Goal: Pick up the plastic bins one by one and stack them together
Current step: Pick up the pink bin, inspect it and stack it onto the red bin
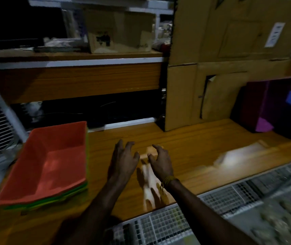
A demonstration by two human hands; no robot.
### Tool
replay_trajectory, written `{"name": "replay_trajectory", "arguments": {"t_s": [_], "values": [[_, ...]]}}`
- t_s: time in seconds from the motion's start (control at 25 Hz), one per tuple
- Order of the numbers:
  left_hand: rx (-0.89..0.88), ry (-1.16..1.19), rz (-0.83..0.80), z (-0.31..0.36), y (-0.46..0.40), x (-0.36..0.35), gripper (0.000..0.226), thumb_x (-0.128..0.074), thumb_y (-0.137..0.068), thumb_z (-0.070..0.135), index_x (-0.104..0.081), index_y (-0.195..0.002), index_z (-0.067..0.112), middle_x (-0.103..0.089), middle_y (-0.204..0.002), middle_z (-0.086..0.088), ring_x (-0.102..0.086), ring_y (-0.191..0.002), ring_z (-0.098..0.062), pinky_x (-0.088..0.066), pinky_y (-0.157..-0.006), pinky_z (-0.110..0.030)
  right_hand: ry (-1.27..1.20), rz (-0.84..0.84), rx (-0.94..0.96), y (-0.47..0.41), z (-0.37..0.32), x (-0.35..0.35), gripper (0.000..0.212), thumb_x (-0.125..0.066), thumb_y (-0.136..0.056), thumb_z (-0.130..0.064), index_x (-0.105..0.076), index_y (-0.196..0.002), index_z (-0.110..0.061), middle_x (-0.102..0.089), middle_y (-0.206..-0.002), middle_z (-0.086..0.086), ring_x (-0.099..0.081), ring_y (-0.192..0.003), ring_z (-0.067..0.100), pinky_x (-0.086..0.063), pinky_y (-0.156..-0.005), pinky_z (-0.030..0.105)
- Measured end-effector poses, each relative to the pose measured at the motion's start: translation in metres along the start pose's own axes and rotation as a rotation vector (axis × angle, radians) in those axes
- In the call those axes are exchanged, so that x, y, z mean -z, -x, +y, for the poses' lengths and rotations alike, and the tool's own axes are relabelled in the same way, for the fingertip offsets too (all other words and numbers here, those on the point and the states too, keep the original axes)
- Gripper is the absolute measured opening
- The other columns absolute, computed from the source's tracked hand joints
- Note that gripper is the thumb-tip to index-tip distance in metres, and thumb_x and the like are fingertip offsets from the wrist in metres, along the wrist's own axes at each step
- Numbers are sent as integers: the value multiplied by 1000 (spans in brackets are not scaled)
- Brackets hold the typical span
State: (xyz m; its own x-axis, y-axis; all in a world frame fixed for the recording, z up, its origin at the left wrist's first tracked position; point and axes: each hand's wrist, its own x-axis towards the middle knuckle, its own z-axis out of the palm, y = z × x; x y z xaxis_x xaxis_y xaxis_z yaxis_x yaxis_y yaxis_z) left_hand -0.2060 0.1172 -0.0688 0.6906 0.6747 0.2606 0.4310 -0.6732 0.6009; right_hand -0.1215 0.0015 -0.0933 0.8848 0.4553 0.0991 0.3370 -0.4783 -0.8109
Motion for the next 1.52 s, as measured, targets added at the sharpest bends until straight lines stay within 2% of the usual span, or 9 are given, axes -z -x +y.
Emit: {"name": "replay_trajectory", "arguments": {"t_s": [0.08,0.2,0.4,0.6,0.72,0.88,1.08,1.4,1.52], "values": [[-40,16,-72,32,-5,-36,46,-56,-94,34,-45,-139,31,-24,-158,-5,-32,-141,-28,-44,-101,-39,21,78,-54,-12,31,34,49,-54,-99,-32,-41,-145,-23,-45,-146,11,-42,-134,30,-42,-104,43],[-116,38,-143,81,-24,-85,49,-57,-93,34,-44,-140,28,-32,-153,-9,-39,-136,-31,-47,-97,-41,16,161,-118,-39,73,84,51,-52,-100,-34,-39,-148,-21,-43,-149,10,-40,-137,29,-41,-106,44],[-113,54,-206,174,-66,-180,59,-58,-93,37,-34,-147,30,-28,-157,-6,-37,-139,-28,-46,-100,-38,-22,272,-180,-108,157,169,52,-52,-101,-36,-38,-149,-21,-40,-152,8,-42,-137,28,-41,-109,45],[-158,31,-401,297,-108,-293,65,-56,-95,37,-25,-152,30,-22,-160,-9,-35,-141,-31,-43,-101,-39,-84,404,-232,-188,249,285,51,-52,-100,-36,-40,-147,-19,-43,-146,11,-48,-130,31,-45,-102,48],[-229,51,-467,367,-136,-349,68,-55,-95,38,-20,-153,29,-20,-160,-9,-34,-142,-31,-44,-103,-41,-101,473,-245,-241,290,349,49,-52,-100,-33,-42,-146,-18,-47,-143,12,-48,-129,30,-43,-105,48],[-321,78,-473,446,-174,-394,69,-54,-97,28,-18,-155,23,-18,-161,-10,-29,-145,-30,-39,-111,-41,-106,545,-198,-315,304,410,50,-53,-99,-27,-42,-145,-12,-48,-144,13,-42,-136,28,-38,-111,43],[-431,95,-437,519,-218,-420,66,-51,-97,13,-20,-155,22,-18,-162,-11,-28,-146,-27,-36,-111,-35,-133,603,-159,-373,304,448,46,-52,-96,-28,-48,-141,-18,-49,-138,9,-48,-129,27,-45,-106,48],[-457,87,-420,573,-259,-444,64,-43,-98,9,-17,-156,21,-13,-164,-10,-15,-152,-22,-26,-121,-35,-67,641,-144,-420,298,479,46,-54,-96,-25,-45,-141,-24,-48,-139,4,-49,-126,26,-48,-99,45],[-451,83,-410,579,-263,-443,63,-43,-99,10,-17,-156,21,-13,-164,-10,-19,-150,-24,-26,-120,-36,-94,628,-159,-432,298,482,43,-55,-94,-24,-50,-137,-25,-56,-136,4,-53,-122,26,-50,-97,47]]}}
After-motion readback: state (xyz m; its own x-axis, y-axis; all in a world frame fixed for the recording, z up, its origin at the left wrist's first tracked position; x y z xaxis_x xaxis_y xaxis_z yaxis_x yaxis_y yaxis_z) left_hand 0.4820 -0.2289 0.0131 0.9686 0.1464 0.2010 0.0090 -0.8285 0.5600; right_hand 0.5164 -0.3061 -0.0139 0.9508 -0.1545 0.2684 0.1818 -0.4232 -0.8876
